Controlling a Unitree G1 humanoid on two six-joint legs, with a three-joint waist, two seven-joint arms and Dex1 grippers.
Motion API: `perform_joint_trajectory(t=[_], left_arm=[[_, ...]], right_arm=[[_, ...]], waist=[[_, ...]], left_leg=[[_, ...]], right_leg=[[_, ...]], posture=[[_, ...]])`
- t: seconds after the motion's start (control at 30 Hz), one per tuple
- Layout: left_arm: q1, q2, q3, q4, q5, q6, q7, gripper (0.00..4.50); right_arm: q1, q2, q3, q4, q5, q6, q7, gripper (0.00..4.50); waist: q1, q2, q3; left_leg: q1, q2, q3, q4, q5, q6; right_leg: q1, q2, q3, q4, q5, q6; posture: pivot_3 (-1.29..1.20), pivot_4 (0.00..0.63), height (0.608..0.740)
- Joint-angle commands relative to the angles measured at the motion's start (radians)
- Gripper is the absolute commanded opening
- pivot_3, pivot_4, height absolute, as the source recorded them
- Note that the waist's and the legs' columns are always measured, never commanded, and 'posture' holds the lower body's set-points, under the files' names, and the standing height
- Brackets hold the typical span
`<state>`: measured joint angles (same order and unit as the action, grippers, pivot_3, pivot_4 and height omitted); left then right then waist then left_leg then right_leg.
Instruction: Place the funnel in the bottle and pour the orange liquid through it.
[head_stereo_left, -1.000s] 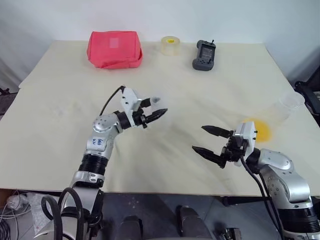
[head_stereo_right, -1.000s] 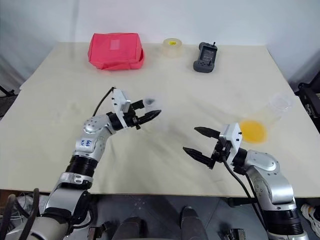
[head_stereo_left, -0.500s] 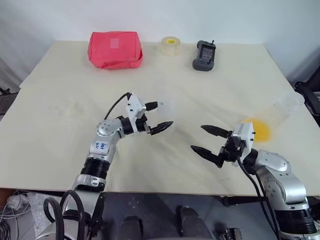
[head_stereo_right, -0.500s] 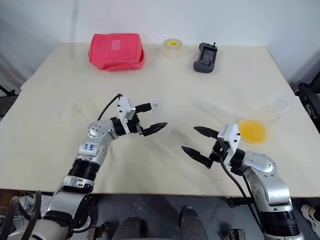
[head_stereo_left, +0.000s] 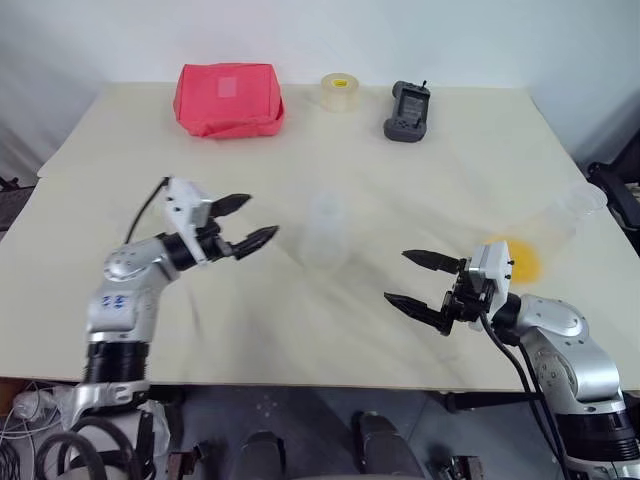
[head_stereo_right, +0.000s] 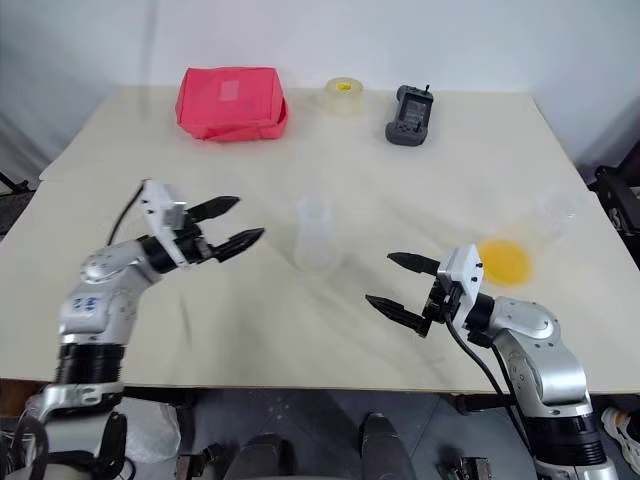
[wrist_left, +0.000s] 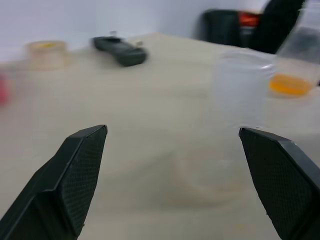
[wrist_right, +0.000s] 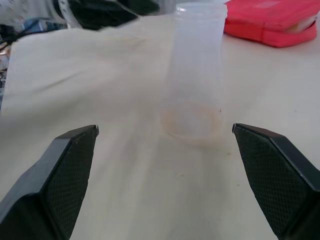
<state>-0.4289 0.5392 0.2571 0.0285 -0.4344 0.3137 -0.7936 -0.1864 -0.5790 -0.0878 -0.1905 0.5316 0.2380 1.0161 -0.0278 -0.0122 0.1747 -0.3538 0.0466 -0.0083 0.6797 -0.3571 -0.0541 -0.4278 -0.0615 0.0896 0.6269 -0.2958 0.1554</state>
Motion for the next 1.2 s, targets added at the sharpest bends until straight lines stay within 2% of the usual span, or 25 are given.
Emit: perform_joint_trajectory(t=[0.03,0.27,0.4,0.57,0.73,0.9,1.03,1.2], left_arm=[[0.088,0.021,0.116,-0.092,-0.039,-0.016,0.058,4.49],[0.348,-0.008,0.316,-0.205,-0.089,-0.038,0.158,4.49],[0.550,-0.072,0.497,-0.234,-0.143,-0.059,0.210,4.49],[0.621,-0.083,0.545,-0.213,-0.158,-0.083,0.234,4.49],[0.568,-0.048,0.530,-0.175,-0.132,-0.108,0.267,4.49],[0.447,0.015,0.474,-0.047,-0.066,-0.146,0.299,4.49],[0.301,0.067,0.413,0.132,0.008,-0.188,0.338,4.49],[0.135,0.118,0.319,0.374,0.068,-0.244,0.307,4.49]], right_arm=[[-0.024,-0.002,-0.013,0.002,0.019,-0.011,0.018,4.50],[-0.076,0.008,0.015,0.055,0.013,-0.013,0.058,4.50],[-0.113,0.021,0.033,0.096,0.008,-0.022,0.077,4.50],[-0.124,0.028,0.039,0.103,0.014,-0.016,0.091,4.50],[-0.131,0.042,0.042,0.110,0.003,-0.022,0.091,4.50],[-0.126,0.051,0.043,0.104,-0.002,-0.026,0.084,4.50],[-0.115,0.058,0.042,0.090,-0.005,-0.026,0.071,4.50],[-0.096,0.062,0.041,0.057,0.002,-0.022,0.058,4.50]], waist=[[0.000,0.000,0.000],[-0.001,0.000,0.000],[-0.007,-0.001,0.000],[0.009,-0.002,0.001],[0.022,-0.002,0.001],[0.020,-0.002,0.001],[0.020,-0.002,0.001],[0.019,-0.002,0.001]], left_leg=[[0.000,0.000,0.000,0.000,0.000,0.000],[0.000,0.000,0.000,0.000,-0.002,0.003],[0.001,0.001,0.001,-0.001,-0.003,0.003],[0.001,0.001,-0.001,0.000,-0.003,0.003],[0.002,0.000,-0.002,0.002,-0.003,0.003],[0.001,0.000,-0.002,0.001,-0.003,0.003],[0.002,0.000,-0.001,0.001,-0.003,0.002],[0.001,0.000,0.000,0.001,-0.002,0.002]], right_leg=[[0.000,0.000,0.000,0.000,0.000,0.000],[0.000,0.000,0.000,-0.001,0.000,0.000],[0.000,0.000,0.000,-0.002,0.000,0.000],[0.000,0.000,-0.001,-0.002,-0.001,-0.001],[0.003,0.000,-0.002,-0.004,0.000,-0.001],[0.002,0.000,-0.002,-0.003,0.000,-0.001],[0.002,0.000,-0.002,-0.003,0.000,-0.001],[0.001,0.000,-0.002,-0.002,0.001,-0.001]], posture=[[0.00,0.150,0.740],[0.00,0.150,0.740],[0.00,0.150,0.740],[0.00,0.150,0.740],[0.00,0.150,0.740],[0.00,0.150,0.740],[0.00,0.150,0.740],[0.00,0.150,0.740]])
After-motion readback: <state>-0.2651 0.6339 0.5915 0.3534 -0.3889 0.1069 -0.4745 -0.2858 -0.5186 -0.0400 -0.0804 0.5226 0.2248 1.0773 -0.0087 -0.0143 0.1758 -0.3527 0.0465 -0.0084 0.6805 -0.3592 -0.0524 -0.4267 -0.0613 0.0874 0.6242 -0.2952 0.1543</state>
